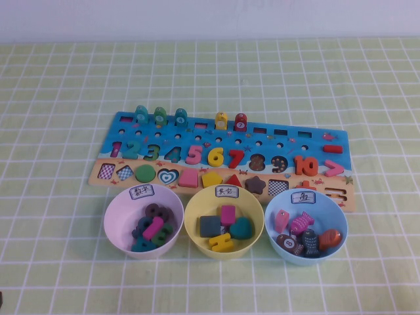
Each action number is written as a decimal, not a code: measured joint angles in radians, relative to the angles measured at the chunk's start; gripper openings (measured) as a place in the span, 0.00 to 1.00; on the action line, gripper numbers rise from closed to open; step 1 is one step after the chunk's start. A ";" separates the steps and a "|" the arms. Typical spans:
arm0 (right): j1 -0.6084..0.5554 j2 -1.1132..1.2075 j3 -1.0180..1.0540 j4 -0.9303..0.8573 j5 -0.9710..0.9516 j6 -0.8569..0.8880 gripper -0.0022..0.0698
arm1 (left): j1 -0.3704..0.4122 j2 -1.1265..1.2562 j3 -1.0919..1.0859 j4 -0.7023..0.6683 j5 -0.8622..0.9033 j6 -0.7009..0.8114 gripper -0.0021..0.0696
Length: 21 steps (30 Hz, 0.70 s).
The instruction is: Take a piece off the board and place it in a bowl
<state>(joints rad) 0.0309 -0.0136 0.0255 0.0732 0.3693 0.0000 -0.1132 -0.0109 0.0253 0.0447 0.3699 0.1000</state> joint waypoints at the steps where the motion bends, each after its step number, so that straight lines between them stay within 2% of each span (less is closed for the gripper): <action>1: 0.000 0.000 0.000 0.000 0.000 0.000 0.00 | 0.000 0.000 0.000 0.000 0.000 0.000 0.02; 8: 0.000 0.000 0.000 0.000 0.000 0.000 0.00 | 0.000 0.000 0.000 0.020 -0.027 -0.015 0.02; 14: 0.000 0.000 0.000 0.000 0.000 0.000 0.00 | 0.000 0.000 0.000 -0.123 -0.140 -0.095 0.02; 17: 0.000 0.000 0.000 0.000 0.000 0.000 0.00 | 0.000 0.000 0.000 -0.223 -0.253 -0.155 0.02; 21: 0.000 0.000 0.000 0.000 0.000 0.000 0.00 | 0.000 0.000 0.000 -0.293 -0.413 -0.198 0.02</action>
<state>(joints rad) 0.0309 -0.0136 0.0255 0.0732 0.3693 0.0000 -0.1132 -0.0109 0.0253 -0.2486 -0.0433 -0.0979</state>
